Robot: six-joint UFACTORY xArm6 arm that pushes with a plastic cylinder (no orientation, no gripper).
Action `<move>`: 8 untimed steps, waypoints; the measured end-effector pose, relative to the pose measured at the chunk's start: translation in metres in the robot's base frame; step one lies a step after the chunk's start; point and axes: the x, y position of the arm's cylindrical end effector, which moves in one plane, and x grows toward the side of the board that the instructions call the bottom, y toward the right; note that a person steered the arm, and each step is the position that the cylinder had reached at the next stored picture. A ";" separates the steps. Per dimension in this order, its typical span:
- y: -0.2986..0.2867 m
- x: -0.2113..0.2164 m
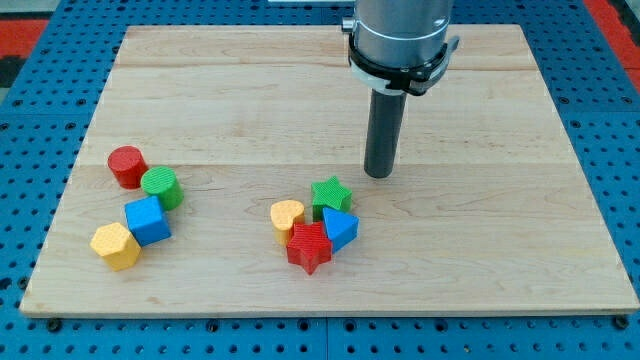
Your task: Move the blue triangle diagonally to the red star
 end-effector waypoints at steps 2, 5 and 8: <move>0.003 0.004; 0.029 0.135; -0.105 0.099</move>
